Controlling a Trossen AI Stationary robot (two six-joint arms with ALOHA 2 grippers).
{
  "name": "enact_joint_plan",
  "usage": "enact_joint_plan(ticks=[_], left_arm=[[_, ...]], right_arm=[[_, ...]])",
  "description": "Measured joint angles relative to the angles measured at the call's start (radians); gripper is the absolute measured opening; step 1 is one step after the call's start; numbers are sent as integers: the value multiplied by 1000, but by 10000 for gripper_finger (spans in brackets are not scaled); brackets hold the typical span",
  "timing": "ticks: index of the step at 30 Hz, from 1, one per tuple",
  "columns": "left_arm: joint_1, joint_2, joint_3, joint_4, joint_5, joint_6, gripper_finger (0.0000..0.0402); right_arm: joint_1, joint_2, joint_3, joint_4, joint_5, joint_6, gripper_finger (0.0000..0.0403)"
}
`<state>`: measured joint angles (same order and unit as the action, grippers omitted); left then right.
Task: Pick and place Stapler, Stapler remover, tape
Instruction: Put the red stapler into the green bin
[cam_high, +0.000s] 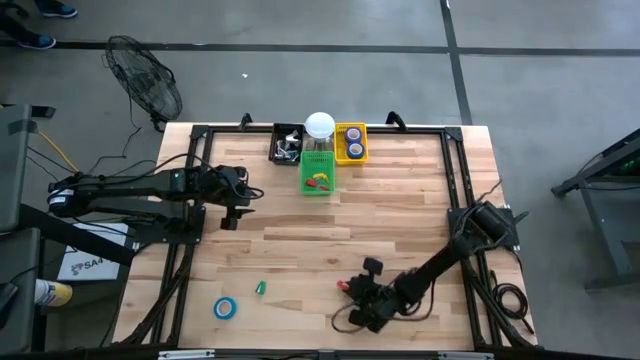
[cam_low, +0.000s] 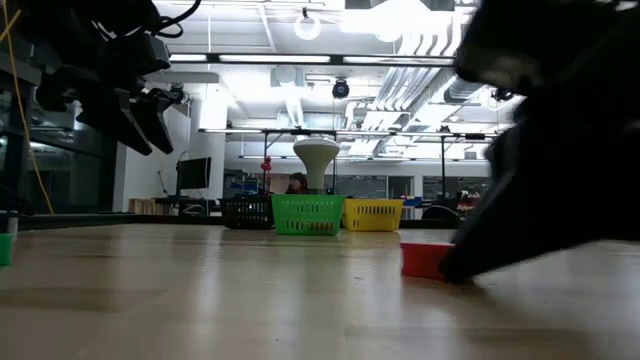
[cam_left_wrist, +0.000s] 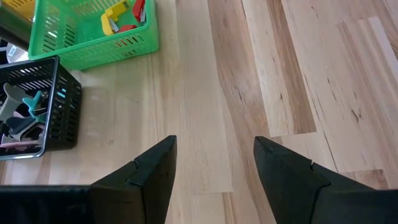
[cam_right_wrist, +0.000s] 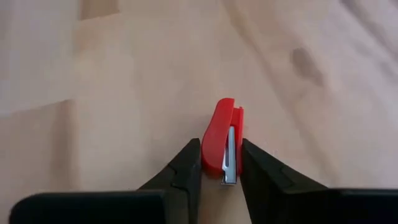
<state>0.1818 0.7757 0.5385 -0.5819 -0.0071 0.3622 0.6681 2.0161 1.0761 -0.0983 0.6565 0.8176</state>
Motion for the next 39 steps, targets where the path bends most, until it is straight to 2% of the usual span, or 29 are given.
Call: enact_joint_plan(ticks=[5, 13, 18, 26, 34, 39], left_arm=[[0, 0, 0, 0, 0, -2, 209], [0, 0, 1, 7, -1, -11, 209], [1, 0, 1, 7, -10, -4, 209], [1, 0, 1, 9, -10, -27, 209], [1, 0, 1, 9, -31, -30, 209], [1, 0, 1, 9, -55, -31, 209]], right_arm=[[-95, -76, 0, 1, -35, -139, 75], [-301, -171, 0, -23, -186, -392, 79], [-429, -213, 1, -64, -244, -571, 81], [-633, -231, 1, -63, -330, -873, 82], [-817, -231, 2, -6, -423, -1045, 82], [-884, -231, 2, 46, -521, -1117, 82]])
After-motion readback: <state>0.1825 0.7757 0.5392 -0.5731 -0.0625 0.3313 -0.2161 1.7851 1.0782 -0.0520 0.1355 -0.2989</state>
